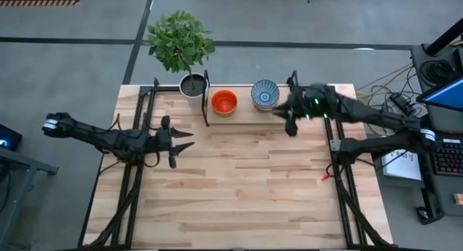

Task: Place and stack bowls onto a shelf
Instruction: Return to Home Position

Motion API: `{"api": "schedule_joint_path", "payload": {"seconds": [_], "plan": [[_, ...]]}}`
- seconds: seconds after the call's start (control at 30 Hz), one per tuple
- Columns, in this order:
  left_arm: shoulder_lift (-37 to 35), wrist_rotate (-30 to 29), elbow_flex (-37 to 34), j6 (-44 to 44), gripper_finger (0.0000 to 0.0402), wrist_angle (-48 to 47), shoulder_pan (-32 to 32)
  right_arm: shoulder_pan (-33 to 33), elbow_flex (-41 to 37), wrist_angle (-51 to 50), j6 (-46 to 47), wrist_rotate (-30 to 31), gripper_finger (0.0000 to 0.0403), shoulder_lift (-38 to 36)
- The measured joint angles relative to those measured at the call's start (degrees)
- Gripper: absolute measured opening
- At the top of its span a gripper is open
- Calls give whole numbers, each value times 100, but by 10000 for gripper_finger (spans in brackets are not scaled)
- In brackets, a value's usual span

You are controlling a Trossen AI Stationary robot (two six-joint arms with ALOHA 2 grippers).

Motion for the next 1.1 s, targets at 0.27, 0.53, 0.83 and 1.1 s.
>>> {"api": "schedule_joint_path", "payload": {"seconds": [0.27,0.53,0.83,1.1], "plan": [[-364,13,-275,94,127,77,2,619,-1926,1858,-269,-490,68,-1282],[-957,13,-275,-28,127,-343,13,637,-3203,2260,-325,-1193,68,-2613],[-1631,9,-472,-26,127,-338,64,634,-4297,2371,-428,-1321,68,-4256],[-2473,2,-1020,-25,127,-334,313,635,-4497,2025,-488,-1364,68,-5427]]}}
